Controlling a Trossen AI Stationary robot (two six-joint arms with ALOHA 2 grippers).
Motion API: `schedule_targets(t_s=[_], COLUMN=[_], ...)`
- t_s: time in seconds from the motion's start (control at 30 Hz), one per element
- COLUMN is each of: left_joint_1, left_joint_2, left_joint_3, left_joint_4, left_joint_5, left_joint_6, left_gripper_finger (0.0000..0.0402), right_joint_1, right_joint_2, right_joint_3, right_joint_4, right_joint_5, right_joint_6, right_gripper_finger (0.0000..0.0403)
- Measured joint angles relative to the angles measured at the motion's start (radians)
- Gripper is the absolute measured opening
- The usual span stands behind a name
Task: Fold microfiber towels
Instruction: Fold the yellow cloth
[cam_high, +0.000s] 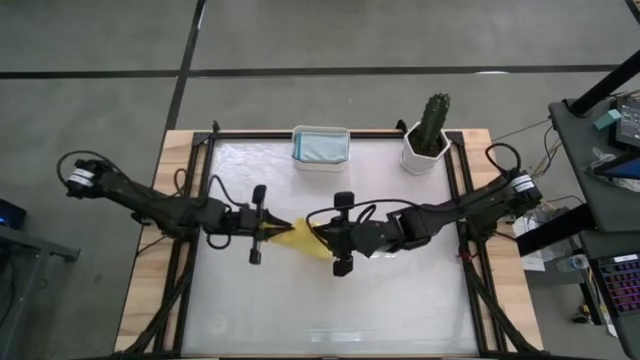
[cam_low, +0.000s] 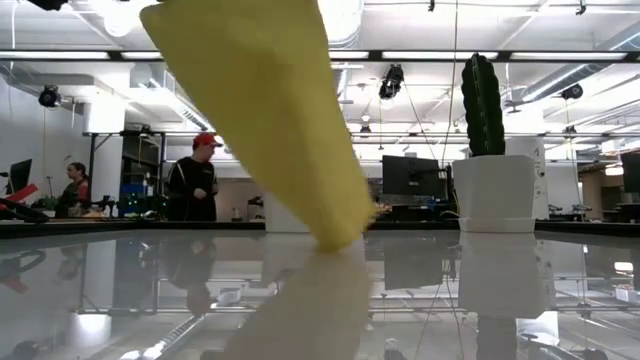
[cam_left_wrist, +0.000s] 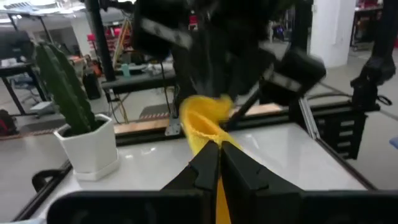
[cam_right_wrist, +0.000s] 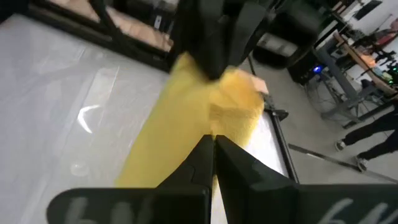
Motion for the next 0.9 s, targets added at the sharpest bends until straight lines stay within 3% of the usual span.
schedule_targets(t_s=[0.47, 0.57, 0.77, 0.9], left_joint_1=[-0.001, -0.001, -0.001, -0.001], left_joint_2=[-0.011, 0.01, 0.025, 0.024], left_joint_3=[-0.025, -0.017, 0.023, 0.04], left_joint_4=[-0.086, -0.07, -0.064, -0.068], left_joint_5=[0.06, 0.06, 0.057, -0.045], left_joint_6=[-0.051, -0.019, 0.044, -0.016], left_gripper_finger=[0.0002, 0.0005, 0.0074, 0.0133], right_joint_1=[0.002, 0.002, -0.003, -0.004], right_joint_2=[0.002, 0.002, -0.004, -0.032], right_joint_3=[-0.061, -0.071, -0.071, -0.064], right_joint_4=[-0.002, -0.002, -0.001, 0.009], right_joint_5=[-0.008, -0.064, -0.104, -0.086], right_joint_6=[0.04, 0.062, 0.094, 0.094], right_gripper_finger=[0.0008, 0.0008, 0.0008, 0.0008])
